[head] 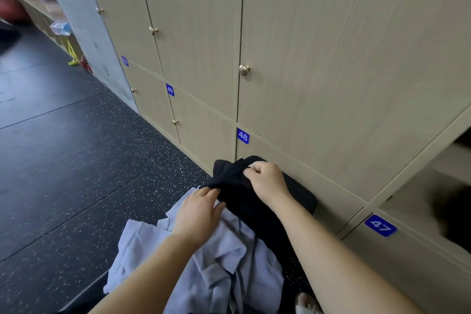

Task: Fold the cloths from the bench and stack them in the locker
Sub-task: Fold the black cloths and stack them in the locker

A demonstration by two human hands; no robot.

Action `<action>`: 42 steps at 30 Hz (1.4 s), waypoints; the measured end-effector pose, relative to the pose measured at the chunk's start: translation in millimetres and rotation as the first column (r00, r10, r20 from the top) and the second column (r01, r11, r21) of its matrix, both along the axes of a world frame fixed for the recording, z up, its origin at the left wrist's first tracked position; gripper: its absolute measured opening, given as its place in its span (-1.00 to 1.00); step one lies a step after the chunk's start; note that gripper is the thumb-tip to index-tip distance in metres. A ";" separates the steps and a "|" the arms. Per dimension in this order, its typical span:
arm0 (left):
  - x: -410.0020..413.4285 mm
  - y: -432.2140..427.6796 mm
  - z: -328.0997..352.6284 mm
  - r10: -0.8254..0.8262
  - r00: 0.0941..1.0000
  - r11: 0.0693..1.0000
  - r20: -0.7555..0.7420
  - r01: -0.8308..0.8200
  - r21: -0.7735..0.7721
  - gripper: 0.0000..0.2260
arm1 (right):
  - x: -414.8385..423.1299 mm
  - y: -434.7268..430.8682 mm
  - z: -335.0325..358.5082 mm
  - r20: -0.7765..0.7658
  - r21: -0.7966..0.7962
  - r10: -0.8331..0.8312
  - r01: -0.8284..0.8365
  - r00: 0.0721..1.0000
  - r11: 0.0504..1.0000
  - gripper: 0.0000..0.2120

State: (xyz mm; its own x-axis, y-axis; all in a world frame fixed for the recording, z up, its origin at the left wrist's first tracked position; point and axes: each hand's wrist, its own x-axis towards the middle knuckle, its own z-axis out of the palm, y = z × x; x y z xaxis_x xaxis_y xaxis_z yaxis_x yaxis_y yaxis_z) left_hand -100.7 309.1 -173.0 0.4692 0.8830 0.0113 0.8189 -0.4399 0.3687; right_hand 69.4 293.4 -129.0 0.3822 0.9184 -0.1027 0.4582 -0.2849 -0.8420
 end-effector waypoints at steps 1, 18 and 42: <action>-1.7 -3.0 8.8 0.011 1.000 1.000 0.024 -0.011 0.019 -0.68 | -1.8 -3.6 14.5 -0.097 0.004 -0.003 0.003 0.995 1.000 -0.71; -20.8 -101.0 151.1 0.638 0.323 0.712 0.699 0.098 -0.695 -0.72 | -26.4 -114.6 146.6 -0.580 0.095 0.000 0.068 0.814 0.993 -0.86; -31.3 -134.6 252.9 0.166 0.409 0.986 0.897 -0.062 -0.154 -0.74 | -25.4 -178.7 220.4 -0.338 0.494 0.101 0.085 0.936 0.866 -0.76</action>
